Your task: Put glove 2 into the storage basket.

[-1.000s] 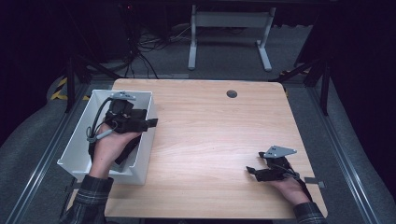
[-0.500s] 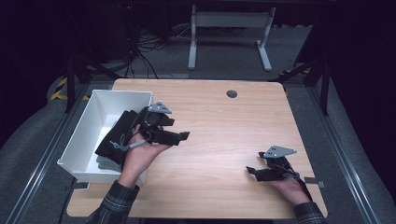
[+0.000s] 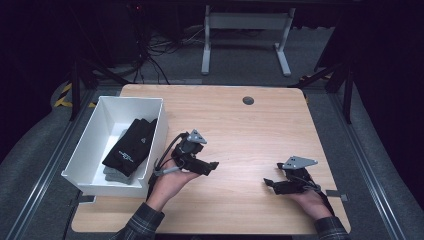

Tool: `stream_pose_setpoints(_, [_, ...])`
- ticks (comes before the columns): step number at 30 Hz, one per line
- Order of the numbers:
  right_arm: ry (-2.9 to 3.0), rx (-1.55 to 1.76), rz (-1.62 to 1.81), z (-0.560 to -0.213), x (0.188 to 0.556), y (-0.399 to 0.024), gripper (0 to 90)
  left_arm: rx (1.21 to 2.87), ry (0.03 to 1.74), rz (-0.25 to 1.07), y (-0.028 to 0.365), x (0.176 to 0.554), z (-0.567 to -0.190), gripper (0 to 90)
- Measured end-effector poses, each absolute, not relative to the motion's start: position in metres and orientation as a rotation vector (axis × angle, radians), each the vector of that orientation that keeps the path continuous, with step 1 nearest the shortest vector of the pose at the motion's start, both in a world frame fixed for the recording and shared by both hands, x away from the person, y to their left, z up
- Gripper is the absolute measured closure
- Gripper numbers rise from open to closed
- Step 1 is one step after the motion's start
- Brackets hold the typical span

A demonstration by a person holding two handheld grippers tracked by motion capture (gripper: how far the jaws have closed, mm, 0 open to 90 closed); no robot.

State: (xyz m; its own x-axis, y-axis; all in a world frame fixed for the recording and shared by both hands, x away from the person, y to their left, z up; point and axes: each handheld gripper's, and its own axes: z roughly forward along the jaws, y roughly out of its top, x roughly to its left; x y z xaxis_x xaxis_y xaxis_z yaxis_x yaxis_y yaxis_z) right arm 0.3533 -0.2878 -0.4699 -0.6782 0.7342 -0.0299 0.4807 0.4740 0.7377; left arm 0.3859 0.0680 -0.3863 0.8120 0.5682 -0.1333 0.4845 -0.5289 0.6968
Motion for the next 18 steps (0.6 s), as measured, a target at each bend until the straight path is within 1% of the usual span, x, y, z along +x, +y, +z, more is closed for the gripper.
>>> stream_pose_setpoints(9, [2.383,1.025,1.032,-0.470,0.353,-0.288,19.1,2.286,0.739,0.120,0.054,0.381,-0.427,14.9])
stream_pose_setpoints(13, [2.384,1.024,1.032,-0.470,0.353,-0.288,19.1,2.302,0.723,0.140,0.051,0.380,-0.440,13.9])
stream_pose_setpoints(18, [2.385,1.024,1.031,-0.470,0.353,-0.288,19.0,2.375,0.702,0.182,0.044,0.378,-0.457,9.1])
